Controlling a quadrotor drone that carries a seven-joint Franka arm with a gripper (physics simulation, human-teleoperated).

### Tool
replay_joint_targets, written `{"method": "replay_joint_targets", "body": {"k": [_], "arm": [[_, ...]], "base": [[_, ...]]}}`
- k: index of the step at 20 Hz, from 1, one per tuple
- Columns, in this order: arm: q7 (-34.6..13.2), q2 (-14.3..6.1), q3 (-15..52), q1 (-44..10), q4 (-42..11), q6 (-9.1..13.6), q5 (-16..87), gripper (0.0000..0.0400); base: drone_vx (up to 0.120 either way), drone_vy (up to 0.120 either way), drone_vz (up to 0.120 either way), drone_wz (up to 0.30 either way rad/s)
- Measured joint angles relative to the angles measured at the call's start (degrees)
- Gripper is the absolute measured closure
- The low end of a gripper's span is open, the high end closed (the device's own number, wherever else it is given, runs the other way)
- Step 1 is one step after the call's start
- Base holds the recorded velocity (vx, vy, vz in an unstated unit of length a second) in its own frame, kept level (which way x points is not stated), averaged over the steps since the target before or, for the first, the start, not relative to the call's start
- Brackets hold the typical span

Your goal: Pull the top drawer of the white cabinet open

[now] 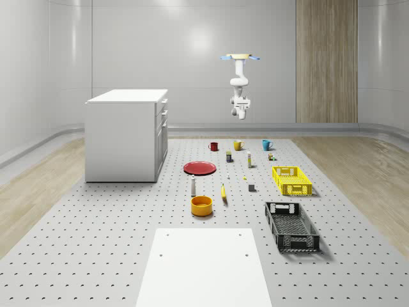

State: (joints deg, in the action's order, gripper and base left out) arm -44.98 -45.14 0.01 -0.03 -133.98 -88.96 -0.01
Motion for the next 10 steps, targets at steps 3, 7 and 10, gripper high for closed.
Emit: {"method": "replay_joint_targets", "body": {"k": [3,7,10], "arm": [[0.1,0.4,0.0,-0.1,3.6,3.1,0.0,0.006],[0.1,1.9,0.1,-0.2,8.6,6.4,-0.1,0.0082],[0.1,3.1,0.1,-0.2,11.8,8.3,-0.1,0.0089]], "base": [[0.0,0.0,0.0,0.0],[0.0,0.0,0.0,0.0],[0.0,0.0,0.0,0.0]]}}
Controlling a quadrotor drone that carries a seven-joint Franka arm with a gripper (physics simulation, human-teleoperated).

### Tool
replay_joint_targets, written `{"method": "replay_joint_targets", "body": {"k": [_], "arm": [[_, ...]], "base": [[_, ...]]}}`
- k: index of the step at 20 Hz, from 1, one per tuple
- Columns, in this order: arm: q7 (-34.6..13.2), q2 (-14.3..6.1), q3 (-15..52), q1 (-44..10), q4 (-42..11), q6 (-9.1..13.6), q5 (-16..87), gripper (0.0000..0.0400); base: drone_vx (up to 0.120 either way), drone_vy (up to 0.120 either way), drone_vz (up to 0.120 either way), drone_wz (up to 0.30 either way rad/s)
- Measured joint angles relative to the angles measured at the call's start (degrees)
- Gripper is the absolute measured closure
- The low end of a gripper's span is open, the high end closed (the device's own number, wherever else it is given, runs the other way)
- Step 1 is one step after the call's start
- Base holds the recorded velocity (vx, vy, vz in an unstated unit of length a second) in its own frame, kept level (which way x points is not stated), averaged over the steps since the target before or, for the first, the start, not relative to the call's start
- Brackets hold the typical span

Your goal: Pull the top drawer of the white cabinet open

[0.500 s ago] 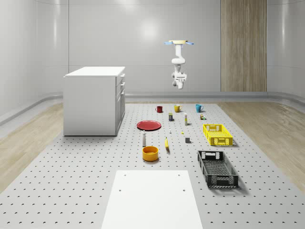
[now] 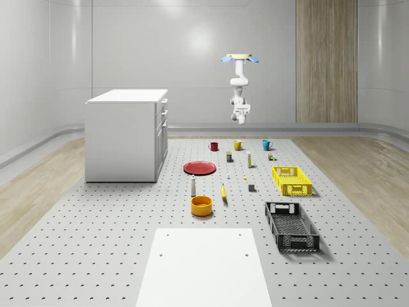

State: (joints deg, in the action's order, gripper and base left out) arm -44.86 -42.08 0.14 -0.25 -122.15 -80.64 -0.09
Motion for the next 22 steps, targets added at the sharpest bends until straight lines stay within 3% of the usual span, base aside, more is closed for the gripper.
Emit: {"method": "replay_joint_targets", "body": {"k": [2,4,7,11,16,22], "arm": [[0.1,0.6,-0.4,0.0,1.7,1.0,-0.7,0.0091],[2.0,1.1,-8.2,1.6,1.9,1.8,-12.9,0.0089],[5.0,1.1,-20.1,4.7,-1.7,2.5,-30.8,0.0087],[7.5,0.2,-30.0,8.7,-7.8,2.6,-46.0,0.0089],[8.9,-1.4,-36.2,12.7,-12.6,1.7,-54.6,0.0093],[9.2,-3.2,-39.8,16.2,-15.1,0.1,-57.8,0.0094]], "base": [[0.0,0.0,0.0,0.0],[0.02,-0.02,0.0,0.0],[0.12,-0.12,0.0,0.0],[0.12,-0.12,0.11,0.0],[0.12,-0.12,0.12,0.0],[0.12,-0.12,0.12,0.0]]}}
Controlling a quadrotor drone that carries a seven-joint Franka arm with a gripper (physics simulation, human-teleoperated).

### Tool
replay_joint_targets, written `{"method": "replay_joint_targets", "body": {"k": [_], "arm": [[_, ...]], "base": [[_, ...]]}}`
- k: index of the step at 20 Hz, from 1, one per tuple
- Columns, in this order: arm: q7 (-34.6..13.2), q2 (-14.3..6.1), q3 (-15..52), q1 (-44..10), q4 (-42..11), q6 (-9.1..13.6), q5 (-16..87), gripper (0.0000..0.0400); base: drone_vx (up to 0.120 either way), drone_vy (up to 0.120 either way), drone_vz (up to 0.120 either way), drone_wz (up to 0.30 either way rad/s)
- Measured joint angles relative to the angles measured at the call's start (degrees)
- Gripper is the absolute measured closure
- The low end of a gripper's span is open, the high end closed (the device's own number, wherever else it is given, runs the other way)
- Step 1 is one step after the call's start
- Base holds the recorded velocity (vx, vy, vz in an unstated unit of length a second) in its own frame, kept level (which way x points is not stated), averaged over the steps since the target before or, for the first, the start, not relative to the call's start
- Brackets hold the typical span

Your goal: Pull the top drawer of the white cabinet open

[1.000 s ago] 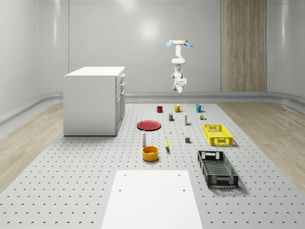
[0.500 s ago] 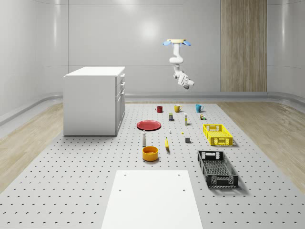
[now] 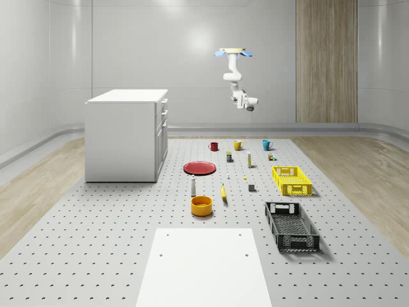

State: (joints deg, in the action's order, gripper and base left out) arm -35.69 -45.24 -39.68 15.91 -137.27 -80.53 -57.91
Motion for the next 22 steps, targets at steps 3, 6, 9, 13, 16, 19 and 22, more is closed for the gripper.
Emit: {"method": "replay_joint_targets", "body": {"k": [3,6,9,13,16,19,22], "arm": [[-0.2,-0.9,-1.1,1.4,-0.6,-0.9,-0.4,0.0095],[-0.5,-1.7,-2.0,2.8,-1.0,-1.8,-0.3,0.0095],[-0.8,-2.6,-2.8,4.0,-1.3,-2.7,-0.1,0.0095],[-1.4,-3.7,-3.6,5.5,-1.6,-3.9,0.5,0.0095],[-1.8,-4.5,-4.2,6.6,-1.7,-4.7,1.0,0.0095],[-2.3,-5.3,-4.7,7.7,-1.8,-5.6,1.5,0.0095],[-2.7,-6.1,-5.2,8.7,-2.0,-6.4,2.0,0.0095]], "base": [[0.12,-0.12,0.12,0.0],[0.12,-0.12,0.12,0.0],[0.12,-0.12,0.12,0.0],[0.12,-0.12,0.07,0.0],[0.12,-0.12,0.0,0.0],[0.12,-0.12,0.04,0.0],[0.12,-0.12,0.013,0.0]]}}
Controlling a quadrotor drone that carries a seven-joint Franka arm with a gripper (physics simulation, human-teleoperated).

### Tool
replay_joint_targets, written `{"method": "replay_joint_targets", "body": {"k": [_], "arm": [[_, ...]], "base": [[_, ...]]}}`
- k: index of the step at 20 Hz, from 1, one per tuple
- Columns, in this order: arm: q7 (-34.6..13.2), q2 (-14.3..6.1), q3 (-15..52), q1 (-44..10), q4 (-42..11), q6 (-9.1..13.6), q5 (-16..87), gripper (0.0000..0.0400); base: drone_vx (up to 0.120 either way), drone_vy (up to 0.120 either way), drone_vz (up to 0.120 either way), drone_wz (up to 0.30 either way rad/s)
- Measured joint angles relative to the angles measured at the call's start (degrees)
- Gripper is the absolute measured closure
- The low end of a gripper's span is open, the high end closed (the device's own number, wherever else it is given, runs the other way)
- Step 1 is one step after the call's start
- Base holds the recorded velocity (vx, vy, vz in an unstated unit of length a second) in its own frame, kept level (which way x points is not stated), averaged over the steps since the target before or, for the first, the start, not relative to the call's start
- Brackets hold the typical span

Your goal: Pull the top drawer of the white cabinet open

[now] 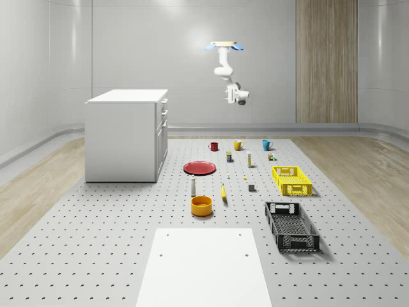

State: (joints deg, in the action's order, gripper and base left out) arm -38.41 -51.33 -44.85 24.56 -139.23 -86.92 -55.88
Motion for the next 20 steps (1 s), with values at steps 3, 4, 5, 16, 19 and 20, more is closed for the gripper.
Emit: {"method": "replay_joint_targets", "body": {"k": [3,4,5,16,19,20], "arm": [[-0.5,-0.8,-0.4,1.0,-0.1,-0.8,0.5,0.0095],[-0.6,-1.0,-0.6,1.3,-0.1,-1.1,0.7,0.0095],[-0.8,-1.3,-0.7,1.6,-0.2,-1.3,0.9,0.0095],[-2.4,-4.0,-2.0,4.6,-0.5,-4.0,2.9,0.0095],[-2.8,-4.7,-2.3,5.4,-0.6,-4.7,3.4,0.0095],[-2.9,-4.9,-2.4,5.6,-0.6,-4.9,3.6,0.0095]], "base": [[0.12,-0.12,0.04,0.0],[0.12,-0.12,0.12,0.0],[0.12,-0.12,0.04,0.0],[0.12,-0.105,0.0,0.0],[0.12,0.0,0.0,0.0],[0.12,0.0,0.0,0.0]]}}
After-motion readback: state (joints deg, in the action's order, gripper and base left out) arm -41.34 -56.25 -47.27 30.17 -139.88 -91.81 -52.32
